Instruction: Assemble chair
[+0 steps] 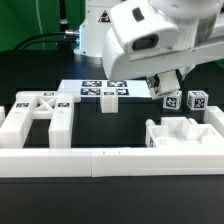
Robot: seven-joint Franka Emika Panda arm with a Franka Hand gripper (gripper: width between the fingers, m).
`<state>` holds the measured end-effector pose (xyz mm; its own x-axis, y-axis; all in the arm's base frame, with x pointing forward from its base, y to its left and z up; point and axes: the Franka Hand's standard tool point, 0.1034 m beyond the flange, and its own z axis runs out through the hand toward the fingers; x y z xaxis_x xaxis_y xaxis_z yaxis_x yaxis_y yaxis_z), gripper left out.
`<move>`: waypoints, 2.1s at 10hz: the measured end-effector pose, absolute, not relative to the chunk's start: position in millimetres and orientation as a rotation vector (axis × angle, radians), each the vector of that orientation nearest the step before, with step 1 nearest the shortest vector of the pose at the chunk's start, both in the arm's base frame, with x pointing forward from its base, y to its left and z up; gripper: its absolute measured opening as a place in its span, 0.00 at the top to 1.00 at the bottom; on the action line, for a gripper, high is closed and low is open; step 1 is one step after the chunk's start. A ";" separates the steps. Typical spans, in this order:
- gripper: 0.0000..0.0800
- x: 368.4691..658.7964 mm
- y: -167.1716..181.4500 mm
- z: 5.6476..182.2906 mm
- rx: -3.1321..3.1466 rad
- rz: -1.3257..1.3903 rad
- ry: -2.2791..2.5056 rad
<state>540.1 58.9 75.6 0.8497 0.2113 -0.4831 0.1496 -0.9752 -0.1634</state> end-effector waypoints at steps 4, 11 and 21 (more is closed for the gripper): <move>0.64 580.1 71.6 109.7 -2.990 0.427 -0.339; 0.64 635.3 67.6 122.9 -3.038 -0.402 -0.339; 0.64 640.8 101.3 97.4 -3.014 -0.528 -0.415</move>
Offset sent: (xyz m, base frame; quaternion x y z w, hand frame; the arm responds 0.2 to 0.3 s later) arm 0.0469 0.0250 0.0499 -0.0160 0.1033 -0.0070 0.9945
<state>640.8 101.3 97.4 0.9054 0.2529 0.3411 0.2714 -0.9625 -0.0066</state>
